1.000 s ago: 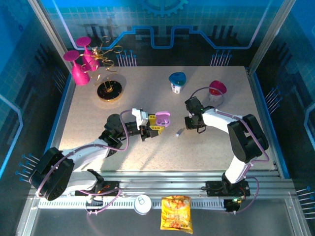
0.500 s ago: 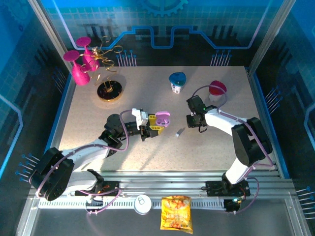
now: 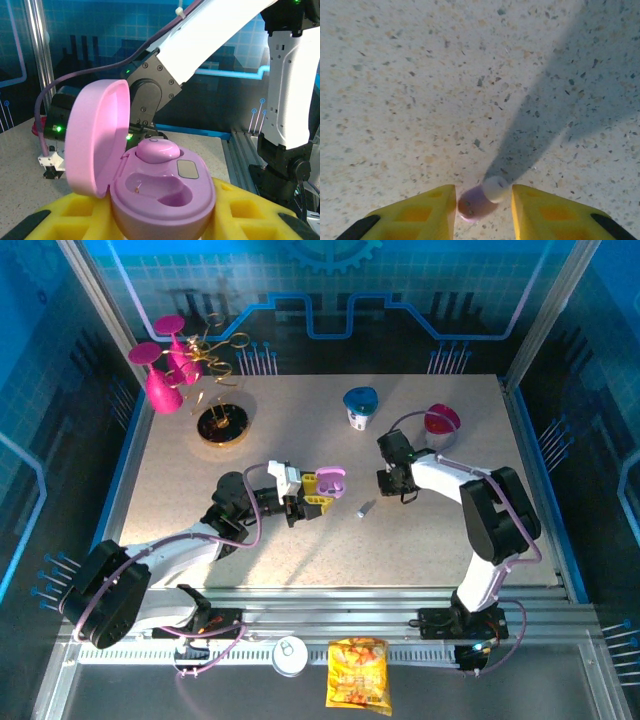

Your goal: Insert the wireless bluetooth earbuds into the charging case

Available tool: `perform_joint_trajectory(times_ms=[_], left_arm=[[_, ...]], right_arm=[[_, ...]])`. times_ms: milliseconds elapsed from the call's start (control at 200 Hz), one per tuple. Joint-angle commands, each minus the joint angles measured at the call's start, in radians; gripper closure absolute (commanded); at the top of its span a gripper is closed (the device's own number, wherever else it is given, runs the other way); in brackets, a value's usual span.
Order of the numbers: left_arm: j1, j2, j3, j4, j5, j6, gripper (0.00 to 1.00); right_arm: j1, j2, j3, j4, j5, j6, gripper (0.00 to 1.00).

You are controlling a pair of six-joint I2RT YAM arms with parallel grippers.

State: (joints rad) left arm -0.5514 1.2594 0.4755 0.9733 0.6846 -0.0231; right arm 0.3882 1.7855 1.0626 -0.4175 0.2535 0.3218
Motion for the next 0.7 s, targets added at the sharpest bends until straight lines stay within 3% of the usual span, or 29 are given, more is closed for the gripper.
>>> perform_joint_trajectory(times_ms=[0, 485, 695], left_arm=[[0.007, -0.011, 0.017, 0.009, 0.000, 0.021, 0.81], [0.007, -0.008, 0.018, 0.004, 0.000, 0.018, 0.81], [0.007, -0.009, 0.017, 0.013, 0.000, 0.014, 0.81]], right_arm=[[-0.012, 0.038, 0.030, 0.010, -0.022, 0.011, 0.67], [-0.003, -0.005, 0.025, -0.028, -0.057, -0.034, 0.77], [0.046, -0.027, 0.028, -0.114, 0.030, -0.070, 0.77]])
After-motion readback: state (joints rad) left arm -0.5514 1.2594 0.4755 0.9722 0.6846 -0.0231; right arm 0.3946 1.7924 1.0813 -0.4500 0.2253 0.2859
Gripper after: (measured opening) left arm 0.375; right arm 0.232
